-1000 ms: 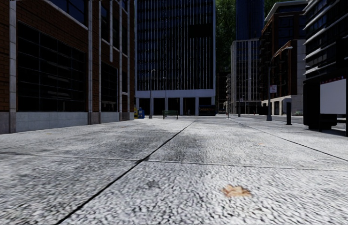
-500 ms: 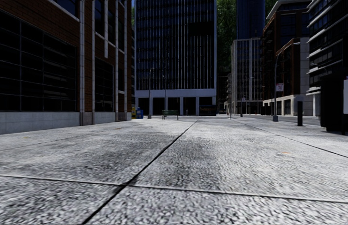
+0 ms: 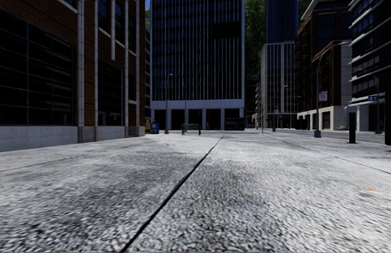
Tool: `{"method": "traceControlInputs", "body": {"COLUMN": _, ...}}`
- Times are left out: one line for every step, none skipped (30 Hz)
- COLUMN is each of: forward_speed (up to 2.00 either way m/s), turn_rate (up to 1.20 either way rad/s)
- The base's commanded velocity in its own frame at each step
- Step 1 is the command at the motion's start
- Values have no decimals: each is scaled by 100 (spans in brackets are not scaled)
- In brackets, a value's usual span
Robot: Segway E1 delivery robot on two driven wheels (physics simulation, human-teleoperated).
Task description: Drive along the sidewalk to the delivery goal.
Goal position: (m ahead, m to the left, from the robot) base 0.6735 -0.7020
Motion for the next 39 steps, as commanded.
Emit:
{"method": "traceControlInputs", "body": {"forward_speed": 200, "turn_rate": 0}}
{"method": "traceControlInputs", "body": {"forward_speed": 200, "turn_rate": 0}}
{"method": "traceControlInputs", "body": {"forward_speed": 200, "turn_rate": 0}}
{"method": "traceControlInputs", "body": {"forward_speed": 200, "turn_rate": 0}}
{"method": "traceControlInputs", "body": {"forward_speed": 200, "turn_rate": 0}}
{"method": "traceControlInputs", "body": {"forward_speed": 200, "turn_rate": 0}}
{"method": "traceControlInputs", "body": {"forward_speed": 200, "turn_rate": 0}}
{"method": "traceControlInputs", "body": {"forward_speed": 200, "turn_rate": 0}}
{"method": "traceControlInputs", "body": {"forward_speed": 200, "turn_rate": 0}}
{"method": "traceControlInputs", "body": {"forward_speed": 198, "turn_rate": 0}}
{"method": "traceControlInputs", "body": {"forward_speed": 185, "turn_rate": 0}}
{"method": "traceControlInputs", "body": {"forward_speed": 156, "turn_rate": 0}}
{"method": "traceControlInputs", "body": {"forward_speed": 48, "turn_rate": 0}}
{"method": "traceControlInputs", "body": {"forward_speed": 0, "turn_rate": 0}}
{"method": "traceControlInputs", "body": {"forward_speed": 0, "turn_rate": 0}}
{"method": "traceControlInputs", "body": {"forward_speed": 0, "turn_rate": 0}}
{"method": "traceControlInputs", "body": {"forward_speed": 0, "turn_rate": 0}}
{"method": "traceControlInputs", "body": {"forward_speed": 0, "turn_rate": 0}}
{"method": "traceControlInputs", "body": {"forward_speed": 0, "turn_rate": 0}}
{"method": "traceControlInputs", "body": {"forward_speed": 0, "turn_rate": 0}}
{"method": "traceControlInputs", "body": {"forward_speed": 0, "turn_rate": 0}}
{"method": "traceControlInputs", "body": {"forward_speed": 0, "turn_rate": 0}}
{"method": "traceControlInputs", "body": {"forward_speed": 0, "turn_rate": 0}}
{"method": "traceControlInputs", "body": {"forward_speed": 0, "turn_rate": 0}}
{"method": "traceControlInputs", "body": {"forward_speed": 0, "turn_rate": 0}}
{"method": "traceControlInputs", "body": {"forward_speed": 0, "turn_rate": 0}}
{"method": "traceControlInputs", "body": {"forward_speed": 0, "turn_rate": 0}}
{"method": "traceControlInputs", "body": {"forward_speed": 0, "turn_rate": 0}}
{"method": "traceControlInputs", "body": {"forward_speed": 0, "turn_rate": 0}}
{"method": "traceControlInputs", "body": {"forward_speed": 0, "turn_rate": 0}}
{"method": "traceControlInputs", "body": {"forward_speed": 0, "turn_rate": 0}}
{"method": "traceControlInputs", "body": {"forward_speed": 0, "turn_rate": 0}}
{"method": "traceControlInputs", "body": {"forward_speed": 0, "turn_rate": 0}}
{"method": "traceControlInputs", "body": {"forward_speed": 0, "turn_rate": 0}}
{"method": "traceControlInputs", "body": {"forward_speed": 0, "turn_rate": 0}}
{"method": "traceControlInputs", "body": {"forward_speed": 0, "turn_rate": 0}}
{"method": "traceControlInputs", "body": {"forward_speed": 0, "turn_rate": 0}}
{"method": "traceControlInputs", "body": {"forward_speed": 0, "turn_rate": 0}}
{"method": "traceControlInputs", "body": {"forward_speed": 0, "turn_rate": 0}}
